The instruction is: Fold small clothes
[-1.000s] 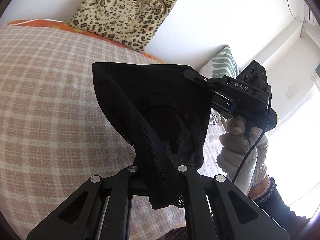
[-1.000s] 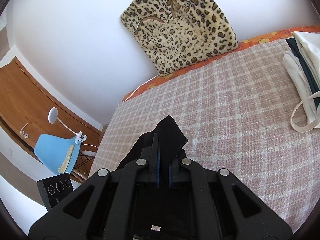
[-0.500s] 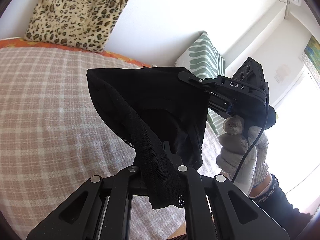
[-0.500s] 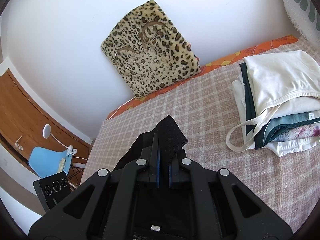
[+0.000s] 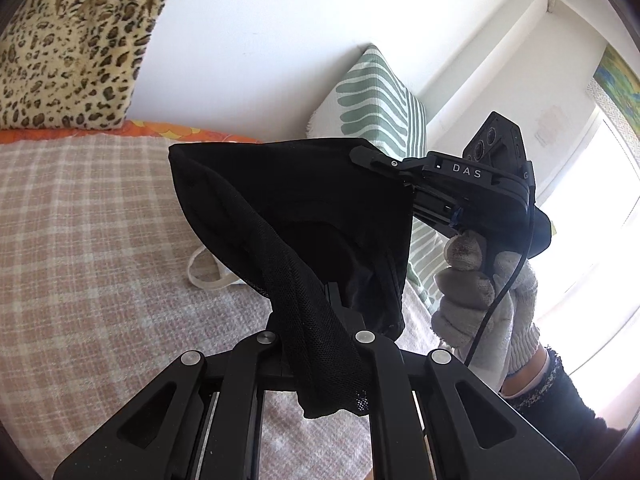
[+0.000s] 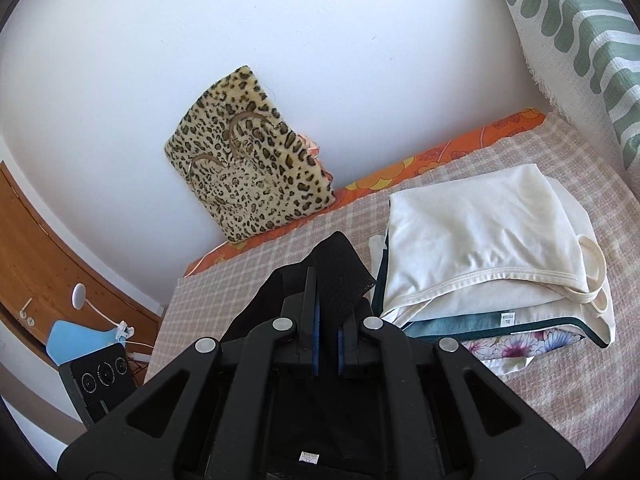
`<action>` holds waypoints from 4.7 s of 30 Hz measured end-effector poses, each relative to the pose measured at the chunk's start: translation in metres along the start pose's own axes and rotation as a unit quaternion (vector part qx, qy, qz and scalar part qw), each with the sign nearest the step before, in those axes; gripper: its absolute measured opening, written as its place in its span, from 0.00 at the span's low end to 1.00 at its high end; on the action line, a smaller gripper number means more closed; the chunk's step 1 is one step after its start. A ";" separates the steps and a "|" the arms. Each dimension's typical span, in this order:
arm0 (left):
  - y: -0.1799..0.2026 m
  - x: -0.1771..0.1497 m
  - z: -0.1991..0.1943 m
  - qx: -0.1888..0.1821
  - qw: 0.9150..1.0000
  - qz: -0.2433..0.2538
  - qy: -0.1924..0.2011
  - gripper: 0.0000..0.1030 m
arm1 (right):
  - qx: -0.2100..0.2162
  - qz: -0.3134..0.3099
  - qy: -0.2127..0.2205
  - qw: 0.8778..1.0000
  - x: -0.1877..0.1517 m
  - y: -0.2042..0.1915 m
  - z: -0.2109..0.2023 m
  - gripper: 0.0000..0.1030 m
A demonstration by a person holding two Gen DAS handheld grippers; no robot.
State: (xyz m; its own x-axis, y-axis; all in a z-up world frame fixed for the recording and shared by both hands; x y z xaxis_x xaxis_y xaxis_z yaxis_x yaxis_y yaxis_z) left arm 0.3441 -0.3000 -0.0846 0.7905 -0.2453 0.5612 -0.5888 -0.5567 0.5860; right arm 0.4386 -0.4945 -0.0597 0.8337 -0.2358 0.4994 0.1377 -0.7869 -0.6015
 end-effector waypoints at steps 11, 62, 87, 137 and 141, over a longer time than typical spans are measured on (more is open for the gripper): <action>0.019 0.053 0.058 0.012 0.999 0.035 0.004 0.07 | -0.025 0.011 0.038 0.999 0.073 0.062 -0.022 0.07; -0.008 0.036 0.087 0.133 0.990 0.043 -0.033 0.55 | -0.217 0.008 -0.008 0.976 0.073 0.194 0.006 0.43; 0.007 0.009 0.004 0.159 0.985 0.068 0.009 0.75 | -0.253 -0.005 0.030 0.967 0.002 0.112 -0.042 0.87; -0.063 -0.078 -0.097 0.276 0.957 0.073 0.039 0.85 | -0.328 -0.011 0.120 0.937 -0.133 -0.017 -0.037 1.00; -0.065 -0.080 -0.094 0.277 0.958 0.071 0.033 0.85 | -0.327 -0.011 0.120 0.937 -0.133 -0.016 -0.036 1.00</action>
State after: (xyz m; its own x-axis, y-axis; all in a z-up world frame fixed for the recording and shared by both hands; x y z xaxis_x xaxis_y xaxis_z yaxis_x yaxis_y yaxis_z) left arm 0.3026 -0.1695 -0.1125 0.6855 -0.3094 0.6591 -0.4960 -0.8611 0.1116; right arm 0.3065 -0.4710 -0.0937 0.6801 -0.2754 0.6795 -0.2698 -0.9557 -0.1173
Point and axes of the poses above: each gripper's, at about its wrist camera, not at the fingertips, and z roughly the way its jaws point, y to its right, x to its top, the point moved 10 cm from there along z, roughly the way its jaws point, and after that the axes turned 10 degrees about -y, right-handed, at the moved point
